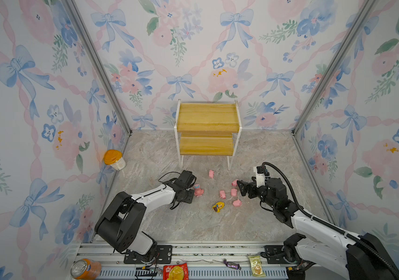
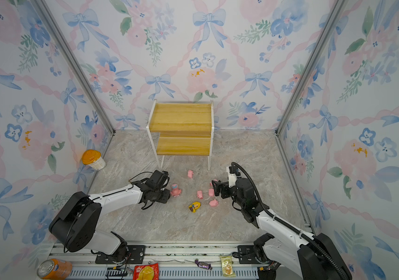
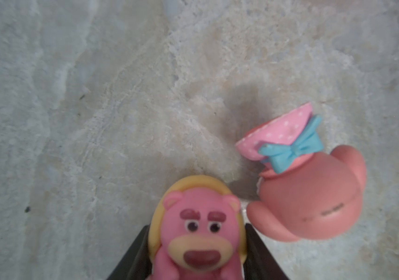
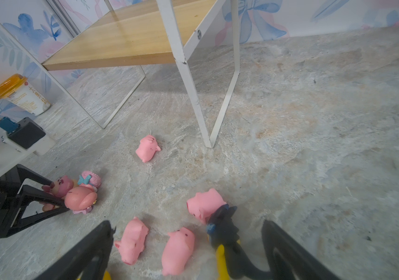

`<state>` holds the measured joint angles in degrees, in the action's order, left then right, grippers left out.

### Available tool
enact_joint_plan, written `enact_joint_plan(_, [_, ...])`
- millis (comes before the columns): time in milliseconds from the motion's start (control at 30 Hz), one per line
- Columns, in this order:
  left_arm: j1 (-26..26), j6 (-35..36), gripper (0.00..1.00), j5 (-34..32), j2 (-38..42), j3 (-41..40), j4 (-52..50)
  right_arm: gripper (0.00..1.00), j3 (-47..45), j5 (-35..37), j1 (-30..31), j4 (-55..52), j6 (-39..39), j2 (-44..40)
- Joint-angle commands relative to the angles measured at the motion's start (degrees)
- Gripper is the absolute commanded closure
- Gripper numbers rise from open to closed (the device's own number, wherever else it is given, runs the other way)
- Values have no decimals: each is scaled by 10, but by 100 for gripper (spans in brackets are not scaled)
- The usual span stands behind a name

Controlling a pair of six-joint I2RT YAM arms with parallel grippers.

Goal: Organize plastic toys on shelves
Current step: Pick up the plastic toy from the center of the table, then place the plastic toy on the shelf.

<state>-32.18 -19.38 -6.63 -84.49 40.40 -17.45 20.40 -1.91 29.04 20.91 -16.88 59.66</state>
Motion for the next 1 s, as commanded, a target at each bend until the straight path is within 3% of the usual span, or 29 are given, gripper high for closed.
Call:
enact_joint_plan(0, [-2, -9, 61, -27, 37, -3, 12, 2, -9, 5, 7, 19, 7, -1])
enact_joint_plan(333, [-2, -17, 60, -59, 161, 40, 11, 2, -2, 4, 9, 25, 4, -2])
enact_joint_plan(633, [-2, 18, 59, -100, 112, 161, 16, 3, 0, 10, 15, 12, 8, -19])
enact_joint_plan(967, [-2, 37, 59, -147, 126, 142, 110, 2, -5, 15, 18, 12, 10, -33])
